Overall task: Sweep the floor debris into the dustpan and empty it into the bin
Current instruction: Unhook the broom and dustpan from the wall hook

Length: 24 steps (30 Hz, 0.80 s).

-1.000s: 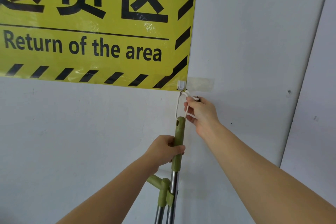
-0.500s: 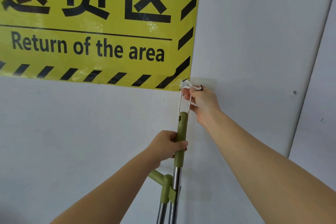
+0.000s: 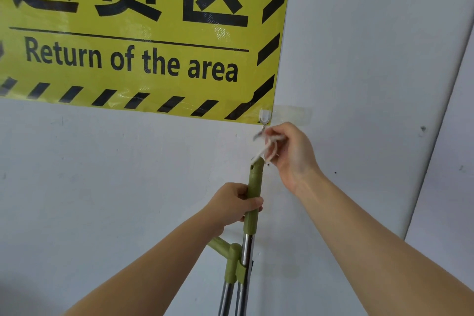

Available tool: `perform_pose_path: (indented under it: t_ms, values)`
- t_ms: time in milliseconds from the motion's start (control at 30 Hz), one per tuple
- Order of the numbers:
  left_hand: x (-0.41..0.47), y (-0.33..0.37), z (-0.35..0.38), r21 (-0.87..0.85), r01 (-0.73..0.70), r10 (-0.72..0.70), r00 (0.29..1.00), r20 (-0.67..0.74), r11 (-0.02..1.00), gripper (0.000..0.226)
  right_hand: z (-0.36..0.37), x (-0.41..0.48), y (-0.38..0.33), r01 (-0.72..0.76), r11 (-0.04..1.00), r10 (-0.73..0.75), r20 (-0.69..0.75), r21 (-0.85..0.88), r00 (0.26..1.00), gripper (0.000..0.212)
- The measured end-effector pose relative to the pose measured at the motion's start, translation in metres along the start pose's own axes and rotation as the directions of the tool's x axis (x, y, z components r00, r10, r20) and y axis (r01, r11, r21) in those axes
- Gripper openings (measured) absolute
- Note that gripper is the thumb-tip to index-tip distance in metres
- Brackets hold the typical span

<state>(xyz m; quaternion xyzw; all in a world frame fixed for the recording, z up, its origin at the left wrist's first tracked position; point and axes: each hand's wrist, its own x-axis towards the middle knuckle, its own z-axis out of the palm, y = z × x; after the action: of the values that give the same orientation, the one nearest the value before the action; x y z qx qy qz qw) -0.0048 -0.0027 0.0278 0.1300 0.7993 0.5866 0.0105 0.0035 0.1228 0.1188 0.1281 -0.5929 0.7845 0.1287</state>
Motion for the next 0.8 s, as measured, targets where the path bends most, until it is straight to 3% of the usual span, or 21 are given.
perform_pose_path:
  t_ms: [67, 200, 367, 533, 633, 733, 800]
  values:
    - [-0.005, -0.005, 0.000, 0.004, 0.002, -0.002, 1.000, 0.006, 1.000, 0.015, -0.004, -0.007, 0.009, -0.074, 0.997, 0.074, -0.013, -0.006, 0.997, 0.042]
    - [-0.017, -0.014, 0.000, 0.010, 0.010, -0.010, 1.000, 0.011, 1.000, 0.017, -0.008, -0.020, 0.027, -0.309, 0.950, 0.311, -0.066, 0.038, 0.948, 0.032]
    - [-0.034, -0.023, -0.003, 0.011, 0.007, -0.007, 1.000, -0.018, 1.000, 0.018, -0.009, -0.045, 0.053, -0.477, 0.872, 0.465, -0.113, -0.110, 0.878, 0.024]
    - [-0.055, -0.031, -0.001, 0.030, 0.022, -0.021, 0.999, -0.043, 0.999, 0.017, -0.014, -0.076, 0.087, -0.486, 0.850, 0.479, -0.084, -0.204, 0.874, 0.023]
    - [-0.067, -0.034, -0.001, 0.041, 0.057, -0.055, 0.997, -0.057, 0.998, 0.014, -0.020, -0.093, 0.107, -0.477, 0.817, 0.464, -0.122, -0.323, 0.878, 0.033]
    - [-0.081, -0.035, 0.004, 0.046, 0.058, -0.055, 0.997, -0.059, 0.997, 0.013, -0.029, -0.119, 0.123, -0.497, 0.758, 0.542, -0.015, -0.424, 0.840, 0.035]
    - [-0.092, -0.034, 0.009, 0.046, 0.060, -0.057, 0.997, -0.054, 0.997, 0.010, -0.030, -0.138, 0.129, -0.494, 0.726, 0.595, 0.079, -0.479, 0.799, 0.024]
